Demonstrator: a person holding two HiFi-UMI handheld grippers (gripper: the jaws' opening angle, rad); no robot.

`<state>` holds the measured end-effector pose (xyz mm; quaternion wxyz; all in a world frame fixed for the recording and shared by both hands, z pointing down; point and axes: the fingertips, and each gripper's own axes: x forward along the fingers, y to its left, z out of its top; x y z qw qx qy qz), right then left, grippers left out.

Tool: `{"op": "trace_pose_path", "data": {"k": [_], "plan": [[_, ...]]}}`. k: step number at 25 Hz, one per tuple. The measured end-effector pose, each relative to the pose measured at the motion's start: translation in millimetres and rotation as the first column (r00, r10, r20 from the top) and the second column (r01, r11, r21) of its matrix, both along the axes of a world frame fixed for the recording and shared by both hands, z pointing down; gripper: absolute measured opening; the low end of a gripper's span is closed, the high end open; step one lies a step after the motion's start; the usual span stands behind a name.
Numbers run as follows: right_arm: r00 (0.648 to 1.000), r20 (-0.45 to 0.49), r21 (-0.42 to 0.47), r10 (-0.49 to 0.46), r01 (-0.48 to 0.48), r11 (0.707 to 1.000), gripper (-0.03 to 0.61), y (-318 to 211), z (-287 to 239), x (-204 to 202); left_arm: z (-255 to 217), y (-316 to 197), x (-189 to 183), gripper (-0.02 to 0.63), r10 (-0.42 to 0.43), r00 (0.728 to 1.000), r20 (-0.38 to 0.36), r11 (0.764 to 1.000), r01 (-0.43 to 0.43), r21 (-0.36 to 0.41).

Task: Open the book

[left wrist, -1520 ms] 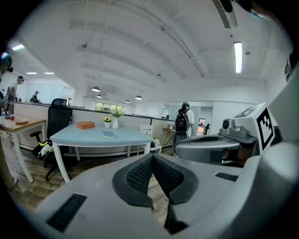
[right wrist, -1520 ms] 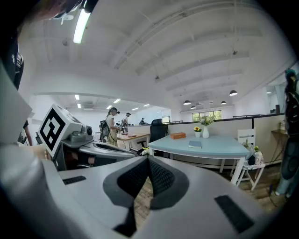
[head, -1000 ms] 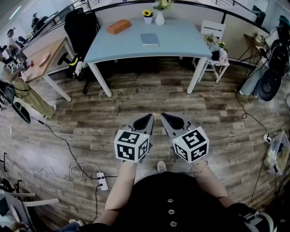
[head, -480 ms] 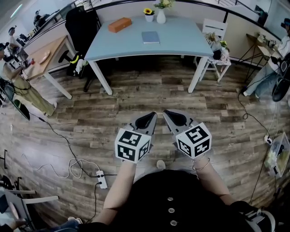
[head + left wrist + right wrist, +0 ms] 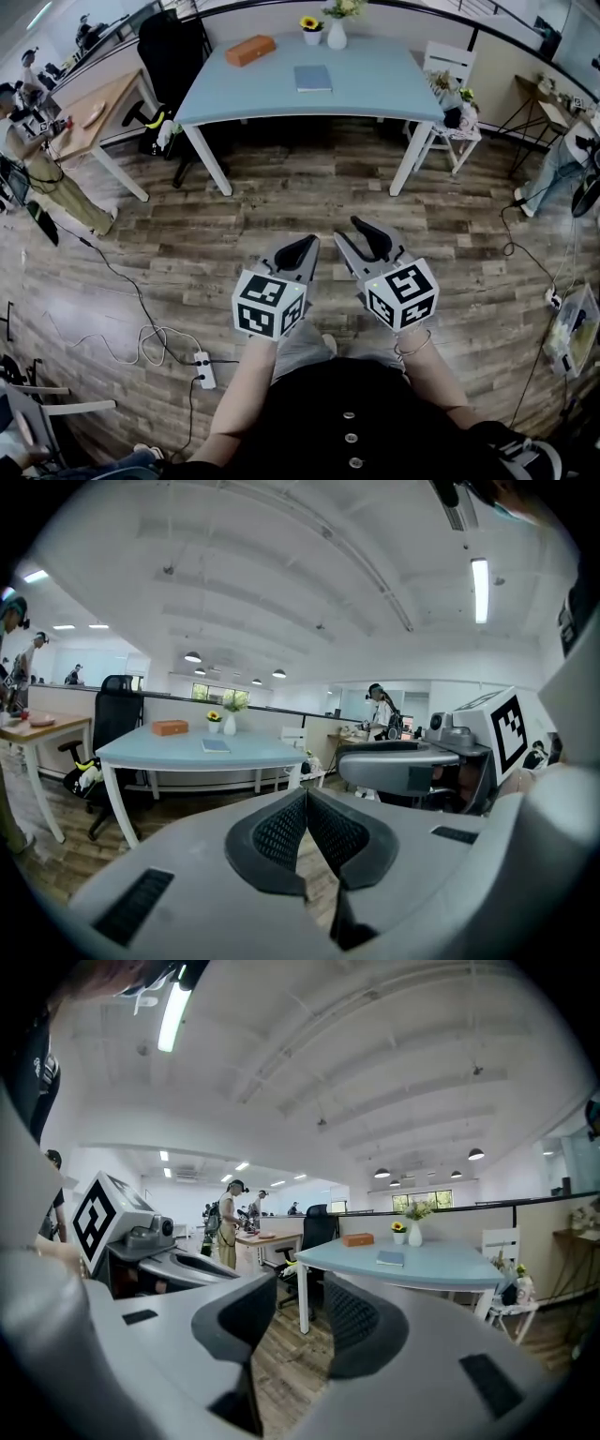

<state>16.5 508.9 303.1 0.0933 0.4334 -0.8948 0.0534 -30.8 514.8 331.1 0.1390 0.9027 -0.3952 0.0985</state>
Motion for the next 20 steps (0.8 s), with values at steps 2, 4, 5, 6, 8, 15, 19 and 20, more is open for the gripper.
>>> {"op": "trace_pose_path", "data": {"k": [2,4,5,6,8,15,19,20], "plan": [[1.000,0.000,-0.001,0.019,-0.019,1.000,0.172,-4,3,3,5,-1,-1,0.012,0.000,1.000,-0.013,1.000,-0.001,-0.027],[1.000,-0.003,-0.005,0.030,-0.030,1.000,0.210,-8,6,4,7,-4,-4,0.012,-0.011,1.000,-0.025,0.999,0.010,-0.040],[1.000,-0.003,-0.008,0.031,-0.031,0.999,0.225,-9,7,4,9,-6,-6,0.012,-0.017,1.000,-0.025,0.999,0.016,-0.041],[0.999,-0.003,-0.011,0.032,-0.032,0.999,0.233,-10,9,5,10,-8,-8,0.012,-0.021,0.999,-0.024,0.999,0.020,-0.042],[0.999,-0.009,-0.016,0.036,-0.036,0.999,0.233,-15,11,6,11,-15,-10,0.012,-0.026,0.999,-0.023,0.999,0.025,-0.046],[0.999,-0.022,-0.035,0.044,-0.045,0.998,0.233,-46,18,5,21,-49,-11,0.012,-0.020,0.999,-0.025,0.998,0.018,-0.068],[0.999,-0.029,-0.047,0.046,-0.047,0.998,0.233,-75,23,2,25,-79,-17,0.012,-0.016,1.000,-0.019,0.998,0.014,-0.069],[0.999,-0.031,-0.049,0.044,-0.045,0.998,0.233,-84,24,0,25,-88,-19,0.012,-0.019,1.000,-0.021,0.998,0.017,-0.068]]}}
